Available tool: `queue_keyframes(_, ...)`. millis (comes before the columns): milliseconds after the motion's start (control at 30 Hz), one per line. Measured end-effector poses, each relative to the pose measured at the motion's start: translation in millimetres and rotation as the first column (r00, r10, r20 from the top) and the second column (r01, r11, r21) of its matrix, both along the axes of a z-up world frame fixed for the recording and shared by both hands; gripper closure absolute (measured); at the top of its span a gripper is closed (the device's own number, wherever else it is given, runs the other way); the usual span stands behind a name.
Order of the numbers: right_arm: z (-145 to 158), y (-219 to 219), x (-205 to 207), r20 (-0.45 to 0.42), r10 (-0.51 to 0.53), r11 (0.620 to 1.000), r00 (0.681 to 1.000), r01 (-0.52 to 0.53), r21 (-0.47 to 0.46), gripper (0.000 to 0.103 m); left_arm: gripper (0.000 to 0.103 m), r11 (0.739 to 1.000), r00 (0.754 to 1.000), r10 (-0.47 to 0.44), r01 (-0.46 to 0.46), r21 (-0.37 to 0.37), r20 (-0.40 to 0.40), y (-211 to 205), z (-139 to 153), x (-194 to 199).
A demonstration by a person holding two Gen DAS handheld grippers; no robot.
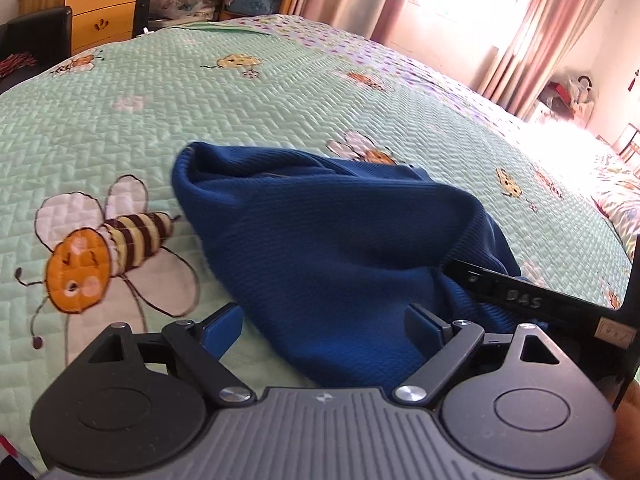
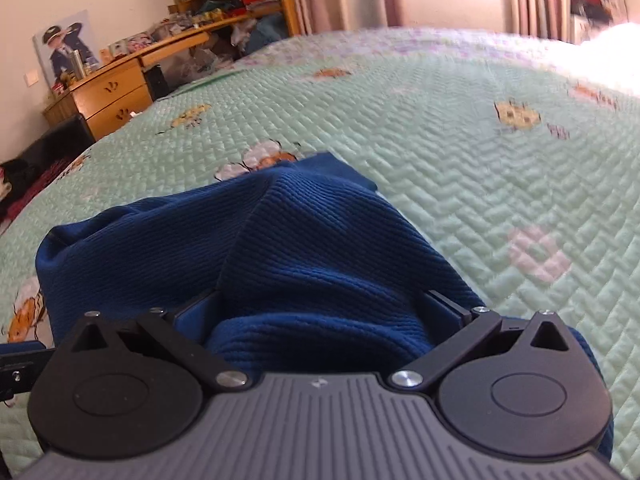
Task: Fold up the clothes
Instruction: 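Grasp the sweater edge with the right gripper and lift it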
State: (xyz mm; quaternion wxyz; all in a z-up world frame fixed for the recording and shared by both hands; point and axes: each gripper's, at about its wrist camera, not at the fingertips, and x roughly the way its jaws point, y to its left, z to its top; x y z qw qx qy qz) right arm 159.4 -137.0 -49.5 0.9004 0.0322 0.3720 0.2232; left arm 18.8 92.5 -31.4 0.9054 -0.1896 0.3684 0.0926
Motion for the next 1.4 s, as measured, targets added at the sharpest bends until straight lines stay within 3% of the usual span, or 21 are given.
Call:
queue_keyframes(133,8,-2,-6,0.011,0.036,0.999,0.999,-0.036,-0.038,0.0,0.013,1.0,1.0,0.0,0.0,-0.019,-0.008,11,-6,-3)
queue_keyframes(167,12,-7,-11,0.032,0.034,0.999,0.999,-0.033,-0.035,0.005,0.012,1.0,1.0,-0.003,0.003,-0.022,-0.006,13,-8,-4)
queue_keyframes(200,18,-16,-17,0.058,0.008,1.0,0.998,-0.008,-0.015,0.016,0.012,1.0,1.0,-0.006,0.006,-0.024,-0.006,14,-9,-5)
queue_keyframes(267,31,-41,-31,0.089,-0.046,0.998,0.995,0.042,0.044,0.021,0.012,0.999,1.0,-0.015,0.015,-0.032,0.001,16,-11,-6)
queue_keyframes(367,52,-84,-55,0.167,-0.126,0.983,0.978,0.101,0.15,0.017,0.012,0.998,0.999,-0.041,0.043,-0.049,0.031,16,-10,-9)
queue_keyframes(433,62,-113,-64,0.217,-0.22,0.971,0.951,0.193,0.139,0.006,0.012,0.998,0.997,-0.056,0.058,-0.039,0.051,14,-8,-10)
queue_keyframes(500,58,-132,-57,0.198,-0.238,0.97,0.951,0.225,0.087,0.004,0.011,0.997,0.996,-0.068,0.07,-0.031,0.062,12,-6,-11)
queue_keyframes(667,18,-137,-36,0.036,-0.185,0.982,0.982,0.183,0.049,0.007,0.01,0.996,0.995,-0.083,0.085,-0.028,0.051,8,-7,-8)
queue_keyframes(733,3,-131,-32,-0.022,-0.144,0.985,0.989,0.145,0.095,0.021,0.01,0.996,0.996,-0.08,0.081,-0.023,0.04,9,-9,-7)
queue_keyframes(800,-3,-123,-32,-0.061,-0.095,0.982,0.994,0.103,0.157,0.05,0.01,0.997,0.997,-0.079,0.079,-0.02,0.027,9,-10,-6)
queue_keyframes(833,-4,-119,-32,-0.075,-0.072,0.979,0.995,0.085,0.185,0.057,0.01,0.997,0.997,-0.079,0.08,-0.019,0.021,9,-11,-6)
queue_keyframes(867,-5,-115,-34,-0.087,-0.05,0.975,0.995,0.068,0.213,0.078,0.01,0.997,0.997,-0.08,0.08,-0.017,0.016,8,-12,-6)
queue_keyframes(900,-2,-114,-38,-0.094,-0.035,0.967,0.995,0.058,0.247,0.084,0.01,0.997,0.997,-0.08,0.08,-0.016,0.012,7,-12,-6)
queue_keyframes(1000,26,-100,-64,0.041,0.028,0.963,0.999,-0.038,0.265,0.088,0.01,0.998,0.998,-0.061,0.061,-0.002,0.019,9,-7,-8)
queue_keyframes(1067,47,-81,-90,0.117,0.138,0.941,0.983,-0.167,0.294,0.089,0.01,0.999,0.999,-0.039,0.039,0.008,0.03,12,-2,-10)
queue_keyframes(1200,40,-30,-137,0.067,0.347,0.899,0.935,-0.353,0.26,0.089,0.01,1.0,0.999,-0.017,0.017,0.001,0.04,15,7,-15)
queue_keyframes(1400,22,-22,-169,0.005,0.401,0.885,0.916,-0.389,0.257,0.089,0.008,0.997,0.997,-0.067,0.066,0.027,0.046,1,11,-17)
